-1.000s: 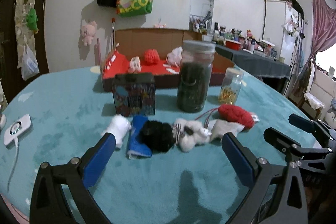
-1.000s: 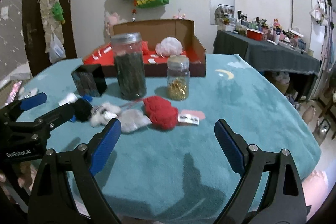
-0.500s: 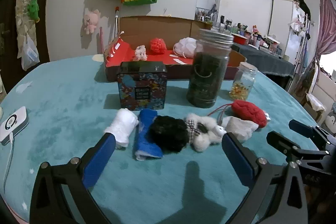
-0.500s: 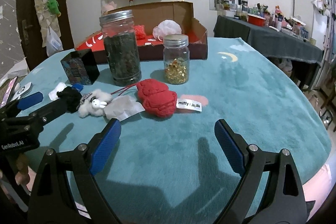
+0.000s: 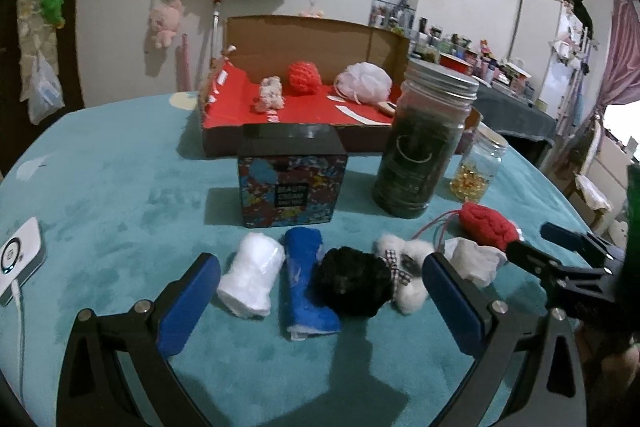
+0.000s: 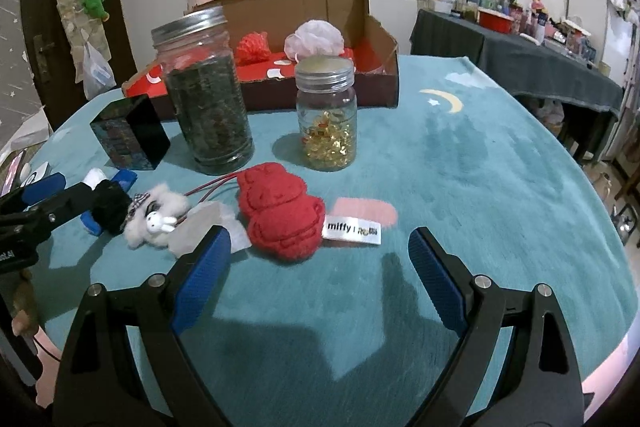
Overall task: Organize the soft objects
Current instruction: 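Lift both tools out of the box and move back over the table items, then grasp the black pom-pom with the left tool while the right tool grasps the red knitted ball, then carry the black pom-pom and red knitted ball into the box with both tools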
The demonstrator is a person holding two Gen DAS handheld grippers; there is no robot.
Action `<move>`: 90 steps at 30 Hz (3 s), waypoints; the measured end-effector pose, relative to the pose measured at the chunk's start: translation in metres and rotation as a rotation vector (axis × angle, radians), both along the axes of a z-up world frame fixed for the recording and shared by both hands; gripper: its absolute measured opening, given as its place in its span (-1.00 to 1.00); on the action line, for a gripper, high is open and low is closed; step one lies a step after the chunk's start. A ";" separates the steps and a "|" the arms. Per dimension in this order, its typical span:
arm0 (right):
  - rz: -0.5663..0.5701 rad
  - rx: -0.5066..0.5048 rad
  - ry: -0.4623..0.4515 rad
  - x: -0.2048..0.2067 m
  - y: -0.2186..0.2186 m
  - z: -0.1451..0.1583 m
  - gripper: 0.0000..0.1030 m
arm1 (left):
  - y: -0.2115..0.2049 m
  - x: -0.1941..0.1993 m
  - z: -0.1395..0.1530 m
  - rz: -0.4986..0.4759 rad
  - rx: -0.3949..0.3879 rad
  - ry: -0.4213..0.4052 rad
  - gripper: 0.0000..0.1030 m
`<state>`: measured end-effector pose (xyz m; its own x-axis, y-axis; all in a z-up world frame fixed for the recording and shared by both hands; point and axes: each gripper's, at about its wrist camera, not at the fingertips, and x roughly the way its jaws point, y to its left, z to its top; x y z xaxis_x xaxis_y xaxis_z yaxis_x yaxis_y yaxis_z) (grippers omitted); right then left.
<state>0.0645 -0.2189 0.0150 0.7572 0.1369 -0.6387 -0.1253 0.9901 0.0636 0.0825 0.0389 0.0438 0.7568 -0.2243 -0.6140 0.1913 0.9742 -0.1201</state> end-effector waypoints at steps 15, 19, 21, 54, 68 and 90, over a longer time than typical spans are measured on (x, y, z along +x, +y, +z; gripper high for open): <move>0.102 0.011 0.126 0.047 0.000 0.001 0.65 | -0.023 0.015 -0.015 -0.154 0.147 0.058 0.04; 0.212 0.119 0.185 0.053 0.003 -0.006 -0.19 | -0.017 0.016 -0.012 -0.152 0.136 0.053 -0.29; 0.246 0.160 0.188 0.053 0.004 -0.006 -0.41 | -0.016 0.015 -0.010 -0.158 0.128 0.046 -0.43; 0.233 0.272 0.126 0.040 -0.034 0.016 -0.42 | 0.021 0.025 0.016 -0.117 0.040 0.048 -0.46; 0.175 0.299 0.158 0.050 -0.080 0.013 -0.42 | 0.063 0.049 0.011 -0.095 0.069 0.092 -0.46; 0.343 0.188 0.179 0.124 -0.101 0.025 -0.42 | 0.078 0.108 0.011 -0.297 0.125 0.089 -0.46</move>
